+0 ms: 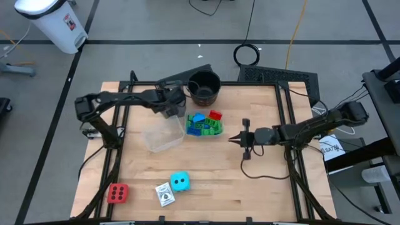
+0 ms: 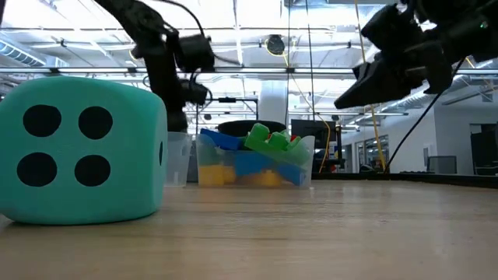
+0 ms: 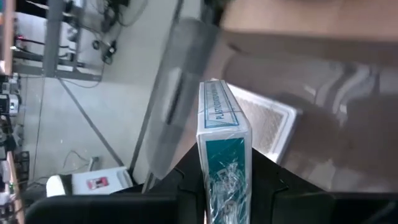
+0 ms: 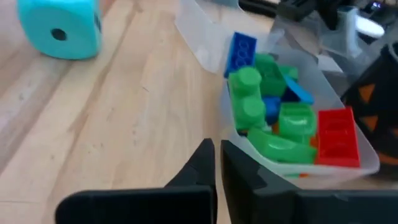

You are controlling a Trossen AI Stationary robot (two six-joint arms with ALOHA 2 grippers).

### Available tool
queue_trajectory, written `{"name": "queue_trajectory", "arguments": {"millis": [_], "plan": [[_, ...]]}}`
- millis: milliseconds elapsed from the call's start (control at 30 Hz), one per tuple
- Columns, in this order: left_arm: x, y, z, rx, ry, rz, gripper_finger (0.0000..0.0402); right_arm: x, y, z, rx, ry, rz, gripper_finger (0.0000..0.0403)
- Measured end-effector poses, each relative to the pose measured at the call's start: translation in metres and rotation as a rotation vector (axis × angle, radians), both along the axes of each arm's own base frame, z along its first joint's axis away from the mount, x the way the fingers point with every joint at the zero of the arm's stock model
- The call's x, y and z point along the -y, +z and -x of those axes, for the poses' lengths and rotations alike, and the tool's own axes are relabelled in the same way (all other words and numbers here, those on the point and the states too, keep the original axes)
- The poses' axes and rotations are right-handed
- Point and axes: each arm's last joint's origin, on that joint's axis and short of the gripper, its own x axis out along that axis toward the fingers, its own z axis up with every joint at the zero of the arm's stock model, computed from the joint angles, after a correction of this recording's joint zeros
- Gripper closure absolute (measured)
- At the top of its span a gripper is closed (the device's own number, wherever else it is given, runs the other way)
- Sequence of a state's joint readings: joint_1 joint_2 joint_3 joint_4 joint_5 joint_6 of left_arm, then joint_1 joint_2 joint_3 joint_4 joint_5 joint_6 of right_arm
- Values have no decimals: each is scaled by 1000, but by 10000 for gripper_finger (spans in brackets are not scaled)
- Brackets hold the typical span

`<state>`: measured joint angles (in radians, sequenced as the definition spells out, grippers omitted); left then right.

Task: Pick & Place Toys
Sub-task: Put the blue card box into the black bin

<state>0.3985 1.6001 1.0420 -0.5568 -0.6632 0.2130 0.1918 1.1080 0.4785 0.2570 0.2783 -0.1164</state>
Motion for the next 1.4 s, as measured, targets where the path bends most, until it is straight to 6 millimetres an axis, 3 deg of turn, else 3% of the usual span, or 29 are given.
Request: {"name": "queue_trajectory", "arguments": {"millis": [300, 767, 1000, 1200, 1400], "plan": [[-21, -35, -4, -177, -2, -8, 332, 12, -14, 6, -29, -35, -10, 402], [-19, -36, -8, -202, -22, -48, 303, 14, -14, 6, -31, -25, -18, 402], [-10, -36, -13, -238, -97, -50, 212, 14, -14, 6, -30, -30, -26, 402], [-8, -34, -13, -257, -31, -132, 117, 14, -14, 6, -30, -31, -26, 401], [2, -27, -15, -255, -39, -185, 61, 14, -14, 6, -29, -38, -39, 402]]}}
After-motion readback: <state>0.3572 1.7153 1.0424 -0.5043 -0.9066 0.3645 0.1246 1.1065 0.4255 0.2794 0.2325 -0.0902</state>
